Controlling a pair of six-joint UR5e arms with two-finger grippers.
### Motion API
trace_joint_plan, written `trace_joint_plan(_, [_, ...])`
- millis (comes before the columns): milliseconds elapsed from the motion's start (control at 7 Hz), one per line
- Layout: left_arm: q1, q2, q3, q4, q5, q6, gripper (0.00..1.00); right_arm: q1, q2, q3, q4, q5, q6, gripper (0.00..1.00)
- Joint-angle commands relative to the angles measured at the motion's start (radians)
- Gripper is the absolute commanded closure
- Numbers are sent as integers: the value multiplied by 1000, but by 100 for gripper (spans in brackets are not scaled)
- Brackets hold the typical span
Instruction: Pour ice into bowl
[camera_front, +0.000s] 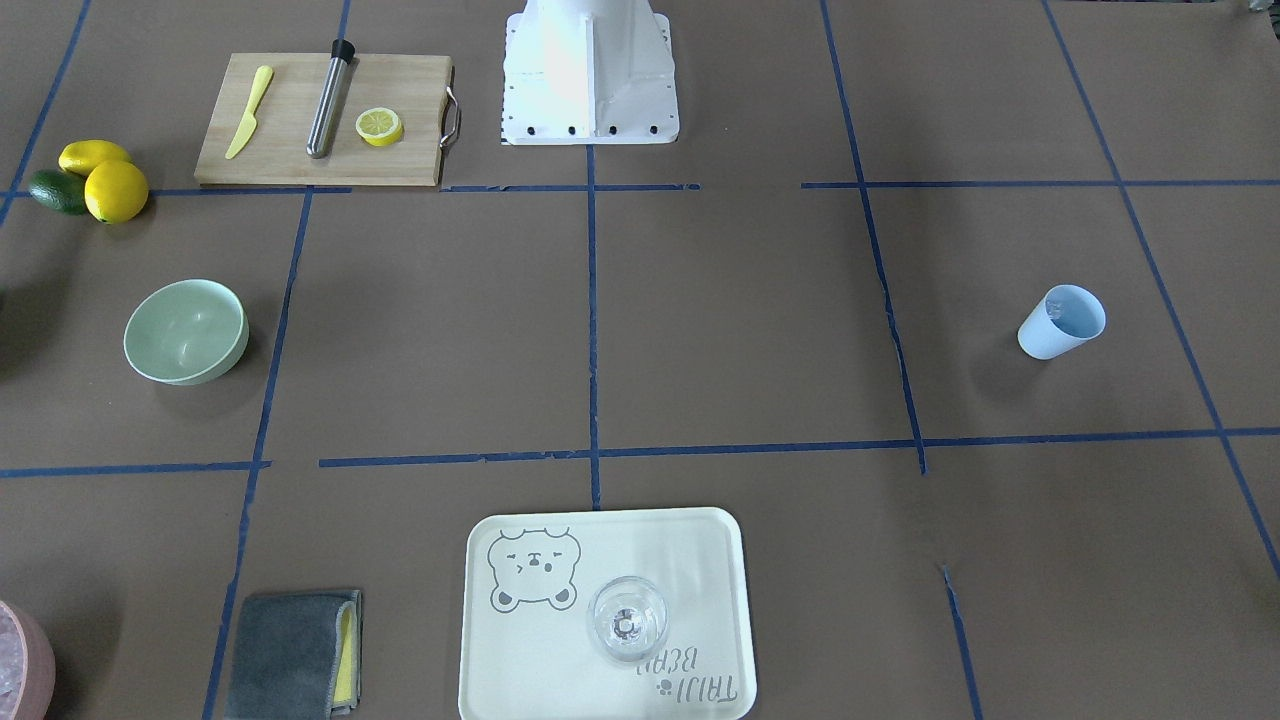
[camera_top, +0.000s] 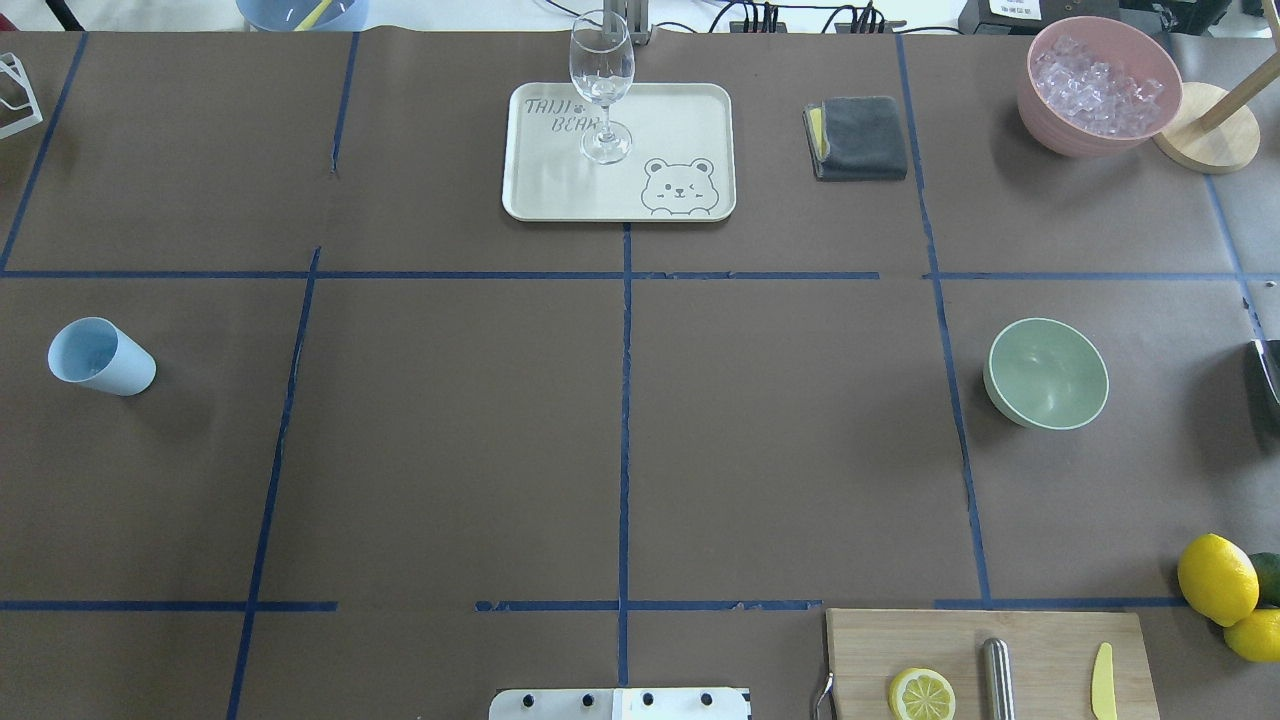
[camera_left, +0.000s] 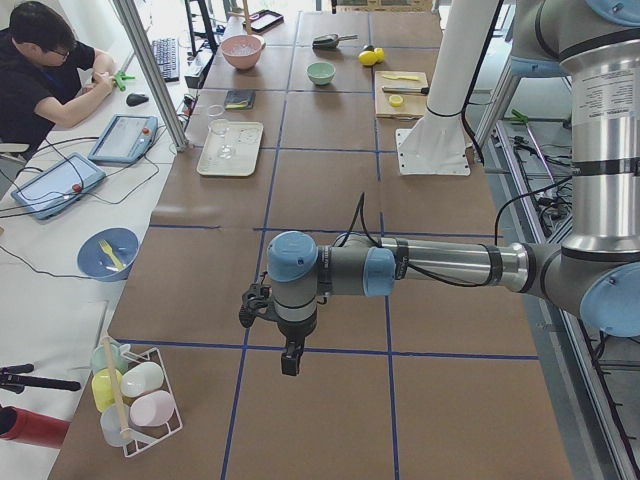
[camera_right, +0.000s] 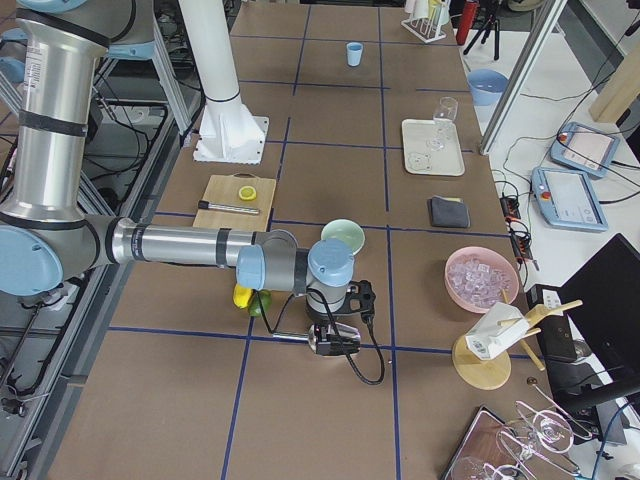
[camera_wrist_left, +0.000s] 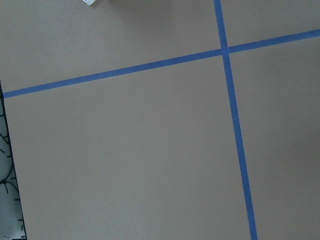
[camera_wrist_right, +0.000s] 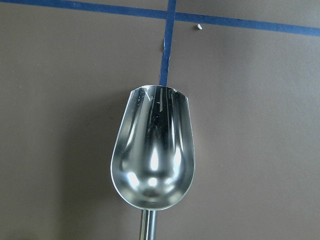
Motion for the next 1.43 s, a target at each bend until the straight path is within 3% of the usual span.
trace_joint_plan(0, [0, 0, -2, 2, -3, 2, 0, 0, 0, 1, 0, 0, 2, 0])
trace_joint_plan(286, [0, 3, 6, -2, -106, 2, 0, -2, 2, 9, 12, -3, -8, 0])
trace_joint_plan(714, [0, 3, 3, -3, -107, 2, 0, -2, -4, -2, 323, -8, 12, 0])
trace_joint_plan(857, [0, 3, 2, -6, -107, 2, 0, -3, 2, 15, 354, 8, 34, 0])
trace_joint_plan(1000, [0, 3, 0, -8, -107, 3, 0, -46, 12, 21, 414, 37, 40, 0])
trace_joint_plan(1286, [-2, 17, -3, -14, -107, 8, 0, -266, 55, 14, 603, 61, 320, 0])
